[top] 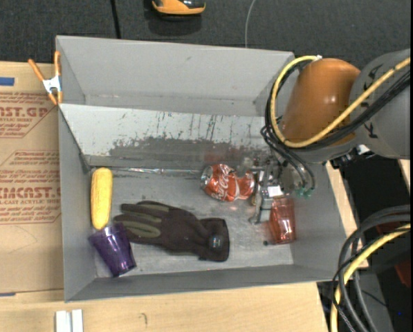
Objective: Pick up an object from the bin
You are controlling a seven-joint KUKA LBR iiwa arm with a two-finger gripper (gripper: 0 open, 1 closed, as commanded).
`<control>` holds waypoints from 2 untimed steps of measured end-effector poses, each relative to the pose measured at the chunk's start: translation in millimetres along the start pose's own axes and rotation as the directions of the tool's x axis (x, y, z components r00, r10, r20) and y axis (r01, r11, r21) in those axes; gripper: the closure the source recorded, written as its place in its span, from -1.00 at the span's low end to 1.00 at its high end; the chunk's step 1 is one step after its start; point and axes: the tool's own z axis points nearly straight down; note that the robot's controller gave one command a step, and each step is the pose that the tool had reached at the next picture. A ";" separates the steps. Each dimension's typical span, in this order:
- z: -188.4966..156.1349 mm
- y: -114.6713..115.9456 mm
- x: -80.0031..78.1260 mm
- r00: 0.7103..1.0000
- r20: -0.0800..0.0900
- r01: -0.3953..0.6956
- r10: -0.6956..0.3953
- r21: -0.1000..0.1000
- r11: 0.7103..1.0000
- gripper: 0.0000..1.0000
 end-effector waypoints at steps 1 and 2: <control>-4.8 0.0 -1.6 1.000 0.008 0.000 0.000 0.001 1.000 -1.00; 19.7 3.2 4.2 0.999 0.010 -0.052 0.052 -0.001 0.999 -1.00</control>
Offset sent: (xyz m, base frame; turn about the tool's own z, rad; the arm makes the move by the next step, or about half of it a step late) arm -0.0100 0.0050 -0.0390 0.0910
